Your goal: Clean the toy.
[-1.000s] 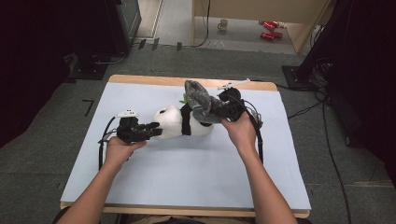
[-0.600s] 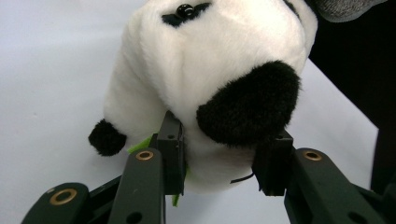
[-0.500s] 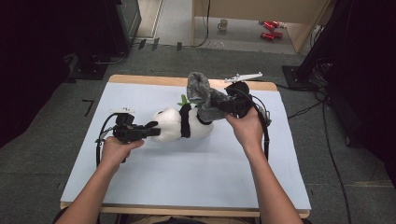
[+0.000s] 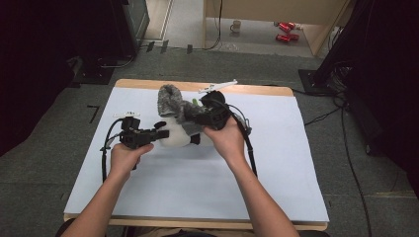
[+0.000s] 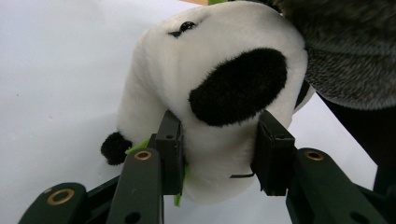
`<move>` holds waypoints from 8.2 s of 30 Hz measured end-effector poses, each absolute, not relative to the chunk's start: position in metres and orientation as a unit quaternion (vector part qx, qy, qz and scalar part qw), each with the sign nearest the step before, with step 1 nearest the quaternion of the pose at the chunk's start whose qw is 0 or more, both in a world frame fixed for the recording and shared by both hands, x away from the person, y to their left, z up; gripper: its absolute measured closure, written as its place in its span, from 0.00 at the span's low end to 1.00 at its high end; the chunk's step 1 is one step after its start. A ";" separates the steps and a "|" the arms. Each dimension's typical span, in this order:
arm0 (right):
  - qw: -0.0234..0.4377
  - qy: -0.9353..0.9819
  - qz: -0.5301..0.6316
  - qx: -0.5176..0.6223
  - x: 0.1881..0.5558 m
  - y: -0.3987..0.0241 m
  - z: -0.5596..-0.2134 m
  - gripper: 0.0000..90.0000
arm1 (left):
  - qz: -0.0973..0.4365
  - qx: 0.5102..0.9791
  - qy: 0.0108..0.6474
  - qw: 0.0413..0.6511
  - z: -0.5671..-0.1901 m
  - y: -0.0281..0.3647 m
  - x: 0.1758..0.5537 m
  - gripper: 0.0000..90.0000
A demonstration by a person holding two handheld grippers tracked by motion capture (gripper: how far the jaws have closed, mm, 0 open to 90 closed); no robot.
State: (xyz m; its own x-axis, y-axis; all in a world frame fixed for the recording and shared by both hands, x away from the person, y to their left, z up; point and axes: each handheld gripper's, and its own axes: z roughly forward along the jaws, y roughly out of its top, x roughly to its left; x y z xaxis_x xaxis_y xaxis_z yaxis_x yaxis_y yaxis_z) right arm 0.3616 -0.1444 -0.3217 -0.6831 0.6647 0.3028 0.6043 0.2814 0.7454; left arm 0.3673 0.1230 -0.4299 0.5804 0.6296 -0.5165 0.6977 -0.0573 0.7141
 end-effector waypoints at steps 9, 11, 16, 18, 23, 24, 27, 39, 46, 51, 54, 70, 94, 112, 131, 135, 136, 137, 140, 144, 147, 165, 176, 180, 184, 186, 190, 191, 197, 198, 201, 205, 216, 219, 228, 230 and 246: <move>0.031 0.812 0.423 0.402 0.372 -0.112 -0.358 0.87 | -0.009 0.736 0.453 0.503 -0.429 0.119 0.364 0.66; 0.039 0.814 0.416 0.403 0.373 -0.113 -0.364 0.87 | -0.009 0.735 0.455 0.502 -0.432 0.120 0.366 0.66; 0.074 0.821 0.390 0.411 0.375 -0.128 -0.368 0.86 | -0.011 0.732 0.461 0.501 -0.433 0.122 0.367 0.65; 0.081 0.820 0.381 0.419 0.377 -0.136 -0.369 0.87 | -0.013 0.731 0.461 0.504 -0.434 0.122 0.368 0.65; 0.074 0.811 0.384 0.435 0.380 -0.156 -0.369 0.87 | -0.005 0.735 0.453 0.505 -0.434 0.119 0.367 0.65; 0.075 0.810 0.385 0.436 0.380 -0.158 -0.368 0.87 | -0.007 0.734 0.453 0.505 -0.434 0.120 0.367 0.65; 0.077 0.805 0.388 0.443 0.380 -0.166 -0.365 0.87 | -0.010 0.733 0.455 0.505 -0.436 0.122 0.368 0.65; 0.103 0.775 0.387 0.488 0.386 -0.218 -0.354 0.87 | -0.014 0.735 0.453 0.505 -0.438 0.125 0.369 0.64; 0.118 0.763 0.382 0.508 0.385 -0.243 -0.348 0.87 | -0.015 0.734 0.453 0.506 -0.439 0.126 0.370 0.64; 0.112 0.753 0.404 0.508 0.381 -0.247 -0.338 0.88 | -0.015 0.733 0.455 0.504 -0.439 0.125 0.369 0.64; 0.103 0.751 0.421 0.498 0.377 -0.241 -0.330 0.88 | -0.015 0.733 0.457 0.504 -0.438 0.125 0.369 0.64; 0.046 0.779 0.458 0.427 0.378 -0.160 -0.315 0.88 | -0.007 0.732 0.456 0.506 -0.436 0.124 0.367 0.64; 0.040 0.818 0.405 0.408 0.385 -0.110 -0.364 0.88 | 0.006 0.736 0.453 0.503 -0.435 0.122 0.366 0.64; 0.082 0.793 0.383 0.467 0.384 -0.195 -0.354 0.87 | 0.012 0.738 0.444 0.508 -0.438 0.124 0.368 0.64; 0.103 0.779 0.369 0.496 0.387 -0.226 -0.357 0.87 | 0.042 0.768 0.374 0.518 -0.442 0.130 0.364 0.35; 0.103 0.778 0.369 0.498 0.389 -0.226 -0.357 0.87 | 0.060 0.792 0.339 0.504 -0.444 0.129 0.361 0.30; 0.104 0.777 0.369 0.499 0.390 -0.225 -0.357 0.87 | 0.063 0.794 0.335 0.502 -0.446 0.129 0.362 0.30; 0.103 0.778 0.369 0.498 0.391 -0.226 -0.358 0.87 | 0.062 0.795 0.333 0.502 -0.448 0.129 0.362 0.31; 0.103 0.775 0.370 0.502 0.394 -0.226 -0.357 0.87 | 0.072 0.795 0.333 0.502 -0.453 0.126 0.366 0.30; 0.105 0.771 0.372 0.505 0.398 -0.227 -0.358 0.87 | 0.075 0.790 0.342 0.504 -0.460 0.122 0.371 0.28; 0.102 0.768 0.377 0.508 0.401 -0.227 -0.359 0.87 | 0.078 0.787 0.355 0.498 -0.467 0.119 0.376 0.27; 0.088 0.760 0.419 0.490 0.393 -0.218 -0.339 0.87 | 0.044 0.770 0.393 0.500 -0.457 0.120 0.375 0.72; 0.067 0.771 0.460 0.436 0.376 -0.188 -0.311 0.87 | -0.040 0.747 0.412 0.521 -0.438 0.124 0.367 0.77; 0.054 0.774 0.474 0.417 0.369 -0.175 -0.303 0.87 | -0.037 0.759 0.408 0.506 -0.433 0.120 0.361 0.76; 0.025 0.774 0.487 0.404 0.367 -0.160 -0.306 0.87 | -0.027 0.754 0.415 0.508 -0.436 0.120 0.363 0.75; 0.016 0.776 0.485 0.403 0.367 -0.151 -0.310 0.87 | -0.020 0.754 0.414 0.509 -0.437 0.119 0.363 0.74; -0.008 0.779 0.487 0.396 0.368 -0.130 -0.320 0.87 | -0.010 0.752 0.415 0.512 -0.438 0.118 0.362 0.73; -0.012 0.782 0.483 0.395 0.368 -0.125 -0.323 0.87 | -0.007 0.752 0.415 0.512 -0.438 0.118 0.362 0.73; -0.006 0.799 0.441 0.410 0.375 -0.110 -0.355 0.87 | 0.005 0.760 0.416 0.499 -0.439 0.117 0.361 0.72; -0.005 0.797 0.440 0.413 0.376 -0.112 -0.359 0.87 | 0.007 0.762 0.416 0.496 -0.441 0.116 0.361 0.71; 0.006 0.803 0.431 0.412 0.377 -0.115 -0.365 0.87 | 0.005 0.764 0.418 0.492 -0.444 0.116 0.362 0.69; 0.029 0.811 0.418 0.408 0.375 -0.117 -0.364 0.86 | 0.005 0.762 0.415 0.496 -0.448 0.117 0.363 0.68; 0.048 0.813 0.393 0.427 0.376 -0.140 -0.370 0.86 | 0.004 0.758 0.412 0.506 -0.459 0.122 0.367 0.64; 0.050 0.813 0.390 0.430 0.375 -0.147 -0.369 0.86 | 0.012 0.761 0.408 0.505 -0.458 0.121 0.366 0.63; 0.065 0.809 0.384 0.439 0.369 -0.176 -0.359 0.86 | 0.016 0.761 0.406 0.506 -0.459 0.121 0.366 0.62; 0.068 0.806 0.385 0.444 0.367 -0.183 -0.358 0.86 | 0.013 0.761 0.407 0.505 -0.459 0.122 0.367 0.61; 0.086 0.761 0.383 0.517 0.376 -0.254 -0.361 0.88 | 0.006 0.747 0.431 0.506 -0.460 0.123 0.371 0.60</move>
State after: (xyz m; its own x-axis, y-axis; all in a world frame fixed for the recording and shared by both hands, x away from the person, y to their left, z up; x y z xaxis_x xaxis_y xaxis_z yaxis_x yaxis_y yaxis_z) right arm 0.3759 -0.2542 -0.3611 -0.4516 0.8522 0.2644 0.7201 0.1731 0.6719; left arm 0.3706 0.1228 -0.4602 0.6290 0.6499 -0.4265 0.6374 -0.1171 0.7616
